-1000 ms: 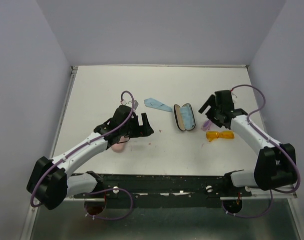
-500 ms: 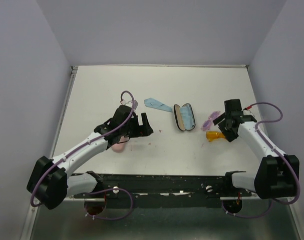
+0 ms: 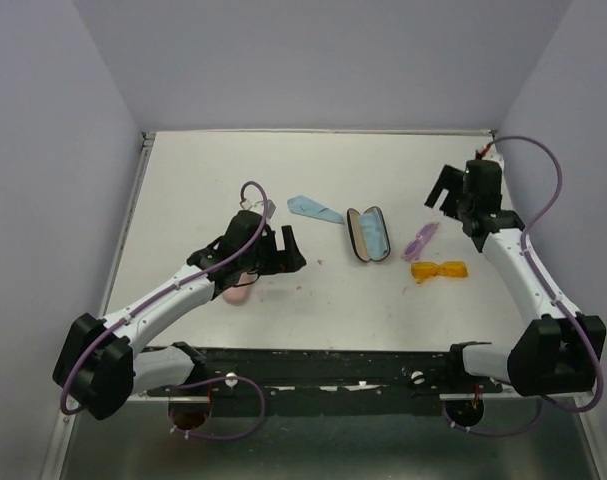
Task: Organize the sunglasses
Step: Pick up the sunglasses from the center of the board.
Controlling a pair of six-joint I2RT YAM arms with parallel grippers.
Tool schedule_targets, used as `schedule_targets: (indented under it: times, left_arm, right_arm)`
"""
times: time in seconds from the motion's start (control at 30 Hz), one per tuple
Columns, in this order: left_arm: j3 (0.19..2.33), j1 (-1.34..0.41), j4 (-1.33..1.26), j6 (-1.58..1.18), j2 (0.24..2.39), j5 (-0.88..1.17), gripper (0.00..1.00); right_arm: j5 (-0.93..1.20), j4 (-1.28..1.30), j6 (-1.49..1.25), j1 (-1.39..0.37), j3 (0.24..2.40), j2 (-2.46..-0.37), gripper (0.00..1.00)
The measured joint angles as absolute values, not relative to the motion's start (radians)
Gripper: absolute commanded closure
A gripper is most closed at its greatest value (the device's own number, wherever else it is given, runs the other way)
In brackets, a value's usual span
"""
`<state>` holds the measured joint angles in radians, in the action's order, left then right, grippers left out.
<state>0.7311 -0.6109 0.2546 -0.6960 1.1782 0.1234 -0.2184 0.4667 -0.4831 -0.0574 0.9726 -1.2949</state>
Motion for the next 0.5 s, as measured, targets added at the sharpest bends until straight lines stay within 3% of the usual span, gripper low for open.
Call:
schedule_targets:
  times: [0.13,0.23,0.33,0.5]
  left_arm:
    - [0.729,-0.611,0.251,-0.686,1.152,0.116,0.01]
    - [0.728,-0.611,0.250,-0.676,1.122,0.085,0.01]
    - [0.728,-0.611,0.254,-0.669,1.111,0.033,0.01]
    - [0.728,-0.611,0.255,-0.679,1.111,-0.035,0.01]
  right_arm:
    - [-0.098,0.103,-0.154,-0.057,1.020,-1.213,0.00]
    - [0.101,-0.005,0.112,-0.057,1.153,-1.234,0.00]
    - [0.324,0.094,0.424,-0.057,1.364,-1.291,0.00]
    - [0.466,0.597,1.053,-0.060,1.554,-1.329,0.08]
